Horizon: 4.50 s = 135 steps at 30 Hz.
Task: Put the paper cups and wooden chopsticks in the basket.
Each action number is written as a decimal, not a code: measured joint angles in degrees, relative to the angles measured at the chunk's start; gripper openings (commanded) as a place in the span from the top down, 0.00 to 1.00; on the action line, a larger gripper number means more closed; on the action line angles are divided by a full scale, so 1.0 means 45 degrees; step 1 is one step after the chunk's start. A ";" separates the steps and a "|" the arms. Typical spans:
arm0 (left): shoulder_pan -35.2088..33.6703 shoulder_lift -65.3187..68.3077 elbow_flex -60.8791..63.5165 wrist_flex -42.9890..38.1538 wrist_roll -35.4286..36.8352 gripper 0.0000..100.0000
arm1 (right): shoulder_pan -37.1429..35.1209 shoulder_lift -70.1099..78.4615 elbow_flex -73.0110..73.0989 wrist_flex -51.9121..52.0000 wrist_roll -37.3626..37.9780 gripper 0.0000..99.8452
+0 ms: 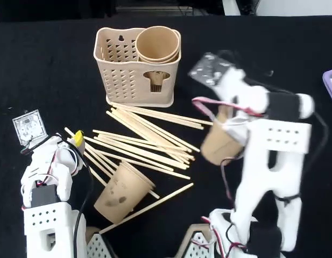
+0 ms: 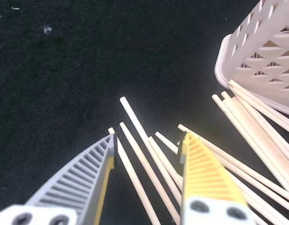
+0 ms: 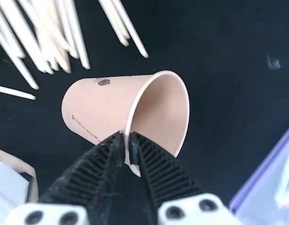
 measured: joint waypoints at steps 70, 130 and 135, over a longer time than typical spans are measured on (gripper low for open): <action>0.0000 0.0000 0.0000 0.0000 0.0000 0.77 | -0.6486 0.1934 -0.4571 -0.7600 -0.3790 0.99; 0.0000 0.0000 0.0000 0.0000 0.0000 0.77 | -1.1175 0.1348 -0.4864 0.0234 -0.9104 0.79; 0.0000 0.0000 0.0000 0.0000 0.0000 0.77 | -1.1663 -0.1485 0.2188 -0.2364 -0.9260 0.79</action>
